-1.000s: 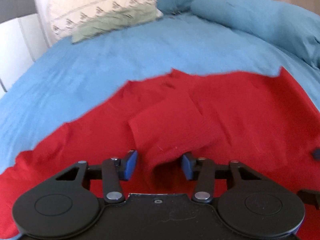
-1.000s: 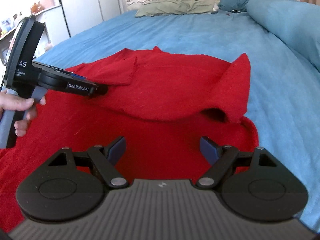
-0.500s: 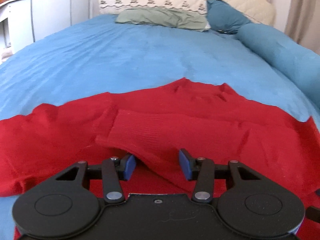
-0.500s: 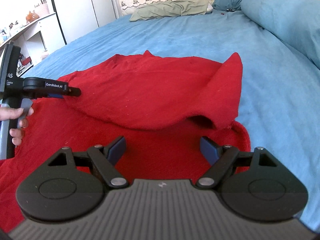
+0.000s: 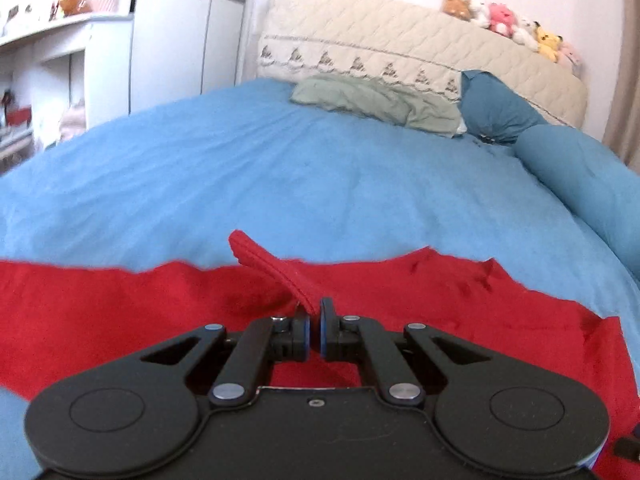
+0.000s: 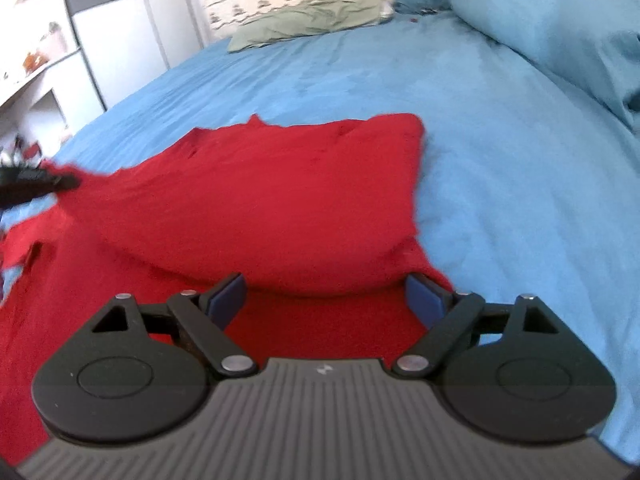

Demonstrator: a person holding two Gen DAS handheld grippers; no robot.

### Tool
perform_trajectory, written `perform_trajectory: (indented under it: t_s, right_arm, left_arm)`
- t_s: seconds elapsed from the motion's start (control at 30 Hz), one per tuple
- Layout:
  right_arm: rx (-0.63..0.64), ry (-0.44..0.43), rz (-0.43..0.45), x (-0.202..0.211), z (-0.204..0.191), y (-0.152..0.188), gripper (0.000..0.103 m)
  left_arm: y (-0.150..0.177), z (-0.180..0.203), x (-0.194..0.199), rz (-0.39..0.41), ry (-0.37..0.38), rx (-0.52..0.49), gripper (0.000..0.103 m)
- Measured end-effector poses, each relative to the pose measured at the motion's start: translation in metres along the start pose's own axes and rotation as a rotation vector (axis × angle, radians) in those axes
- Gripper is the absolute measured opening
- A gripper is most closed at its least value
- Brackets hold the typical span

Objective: Fold small clothes

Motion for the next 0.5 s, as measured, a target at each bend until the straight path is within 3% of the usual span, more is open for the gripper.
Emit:
perform_trajectory:
  t_s: [0.13,0.3,0.5]
  right_arm:
    - [-0.044,-0.01,0.021,0.002,0.009,-0.001,0.102]
    - [0.028,0.021,0.006,0.003,0.005,0.005,0.102]
    - [0.086,0.052,-0.014,0.016,0.001,0.01,0.102]
  left_arm:
    - [0.022,-0.009,-0.009,-0.06,0.001,-0.001,0.006]
    - [0.041,-0.022,-0.005,-0.089,-0.006,0.034,0.023]
    - [0.038,-0.042,0.028,-0.063,-0.074,-0.033,0.049]
Point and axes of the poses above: each gripper's, at about its wrist camera, not at the fingertips, and x roughly against the way its jaws point, z to its right, y to its underside, the point moved 6 cm from there along -x, roughly the way its jaws point, and after that the axes turned 13 degrees about -x, right-handed, at the moved point
